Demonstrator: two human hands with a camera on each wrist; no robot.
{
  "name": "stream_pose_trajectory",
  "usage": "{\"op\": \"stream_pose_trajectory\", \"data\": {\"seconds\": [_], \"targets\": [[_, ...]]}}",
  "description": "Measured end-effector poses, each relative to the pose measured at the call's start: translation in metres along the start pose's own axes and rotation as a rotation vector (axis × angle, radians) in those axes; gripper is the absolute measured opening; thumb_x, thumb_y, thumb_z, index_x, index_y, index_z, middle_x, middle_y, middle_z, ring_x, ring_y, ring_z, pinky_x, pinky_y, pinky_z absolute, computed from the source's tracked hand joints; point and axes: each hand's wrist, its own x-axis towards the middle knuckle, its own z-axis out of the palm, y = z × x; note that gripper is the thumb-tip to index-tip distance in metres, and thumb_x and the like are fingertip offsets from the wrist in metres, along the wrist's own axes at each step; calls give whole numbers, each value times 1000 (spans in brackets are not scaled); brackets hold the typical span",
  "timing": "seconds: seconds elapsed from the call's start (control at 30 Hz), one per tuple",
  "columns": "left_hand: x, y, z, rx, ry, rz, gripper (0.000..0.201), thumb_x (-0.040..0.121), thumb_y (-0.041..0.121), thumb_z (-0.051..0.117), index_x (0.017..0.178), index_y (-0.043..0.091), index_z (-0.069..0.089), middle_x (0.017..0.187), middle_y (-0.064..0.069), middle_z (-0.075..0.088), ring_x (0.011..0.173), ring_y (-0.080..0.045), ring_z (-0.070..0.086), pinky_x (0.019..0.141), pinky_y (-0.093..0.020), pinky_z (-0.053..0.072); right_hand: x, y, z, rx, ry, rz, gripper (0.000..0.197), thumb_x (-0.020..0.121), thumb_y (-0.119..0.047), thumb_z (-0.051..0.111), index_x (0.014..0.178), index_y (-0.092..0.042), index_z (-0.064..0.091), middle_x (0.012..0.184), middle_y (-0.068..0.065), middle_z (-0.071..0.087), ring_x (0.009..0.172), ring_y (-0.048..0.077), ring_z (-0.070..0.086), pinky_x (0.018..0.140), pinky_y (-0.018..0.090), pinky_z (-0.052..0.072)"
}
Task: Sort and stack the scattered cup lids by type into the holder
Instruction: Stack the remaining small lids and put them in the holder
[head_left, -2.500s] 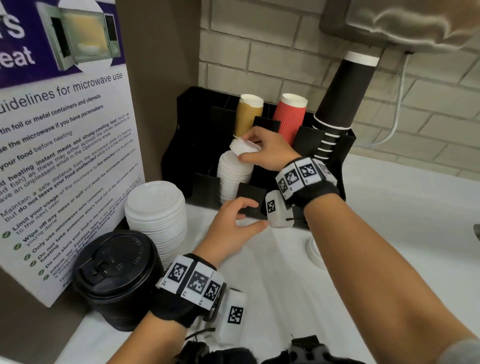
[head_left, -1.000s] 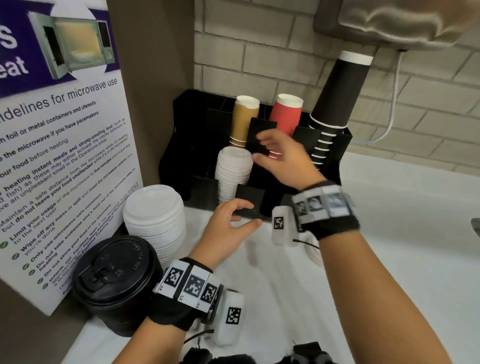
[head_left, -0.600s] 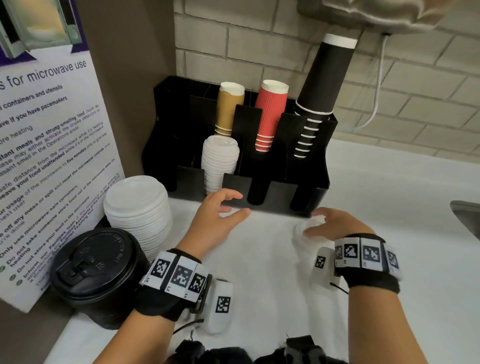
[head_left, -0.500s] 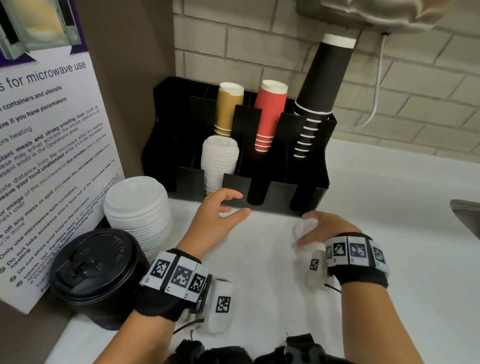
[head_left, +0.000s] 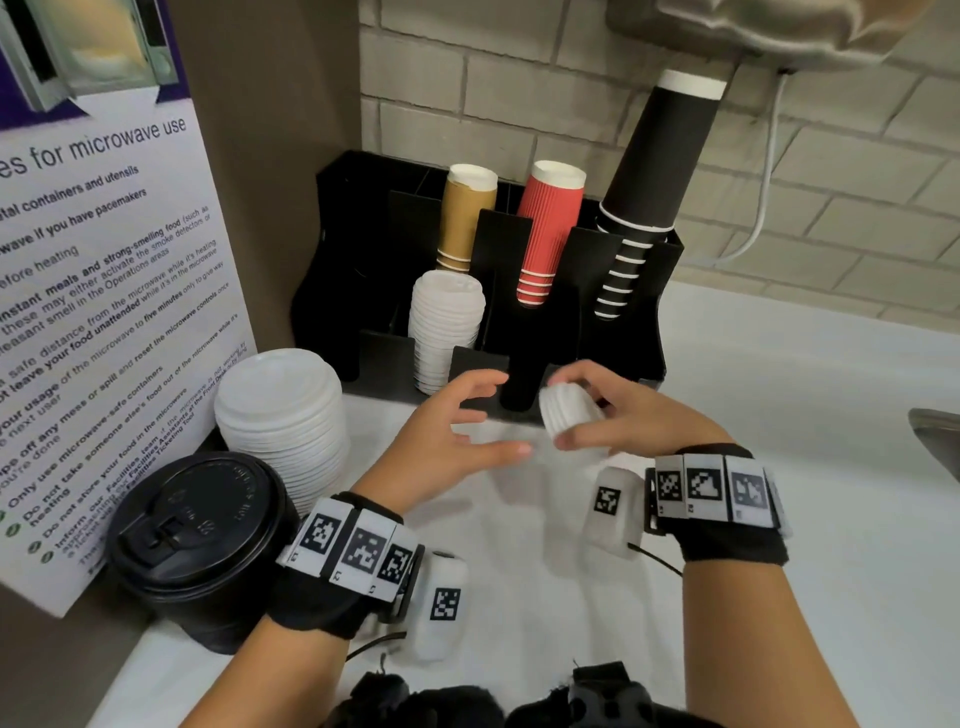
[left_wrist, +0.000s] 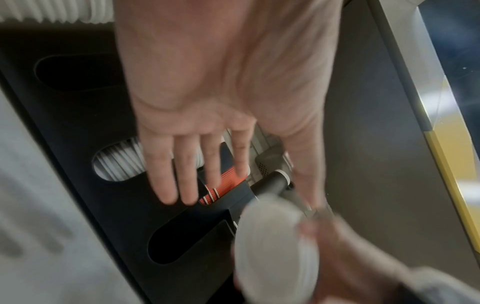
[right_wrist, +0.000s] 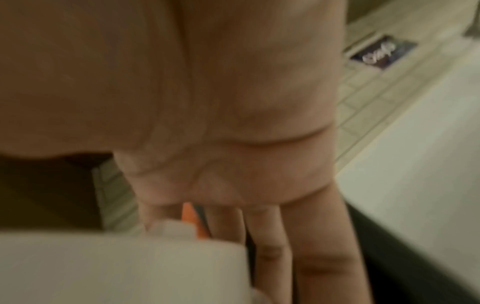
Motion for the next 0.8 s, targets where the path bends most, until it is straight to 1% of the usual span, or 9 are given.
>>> {"op": "stream_pose_trajectory", "data": {"seconds": [0.07,0.17,0.27,0.33,0.4,0.5,0.63,0.7,0.8], "targets": [[-1,4,2,-75,-89,40,92,58,42,85,138,47,40,140,18,46,120,-7,55,96,-27,51,-1,-21,9,120,-44,-153,60,60,-39,80,113,-46,51,111,-5,59,101,13,62,75,28,56],[-2,9,0,-212,-93,136,102,56,31,93,140,47,36,144,10,47,124,-14,56,96,-36,52,1,-38,21,196,-63,-268,62,60,-38,80,115,-44,51,118,0,60,107,20,63,89,43,55],[-4,12,-4,-250,-26,177,97,55,31,88,140,40,41,140,2,51,118,-22,61,96,-47,53,1,-43,24,289,-44,-313,61,61,-36,82,114,-43,53,117,0,61,103,20,65,90,43,55],[-4,12,-5,-260,-5,196,96,56,30,89,139,36,41,138,2,53,115,-22,63,94,-50,54,0,-43,23,311,-37,-331,61,63,-34,83,117,-42,55,115,-4,62,104,16,65,89,40,56],[-5,12,-4,-263,0,206,93,57,29,89,137,35,42,135,4,53,115,-22,63,92,-50,55,0,-43,22,304,-33,-348,60,67,-32,82,119,-43,55,113,-7,63,104,14,65,87,36,56],[-5,12,-2,-261,9,199,89,57,29,89,135,38,46,134,8,53,113,-20,63,89,-45,57,-2,-42,20,350,-27,-356,59,70,-26,81,121,-40,53,114,-2,64,104,17,65,83,36,57],[-4,12,-2,-272,9,201,90,62,21,90,136,44,45,141,8,48,116,-17,61,87,-39,58,-3,-42,19,354,-15,-393,57,70,-25,82,121,-36,58,115,-5,65,107,15,64,85,33,56],[-5,13,-2,-277,-1,204,89,62,21,88,137,44,44,141,9,48,118,-17,60,86,-37,58,-2,-41,19,363,1,-398,61,68,-24,83,122,-34,58,116,-4,65,107,16,64,87,35,56],[-5,14,-3,-257,-18,196,94,62,21,87,142,37,41,141,6,48,119,-17,59,86,-36,58,-3,-40,20,385,6,-410,63,67,-20,84,123,-29,57,117,0,65,108,19,64,90,41,55]]}}
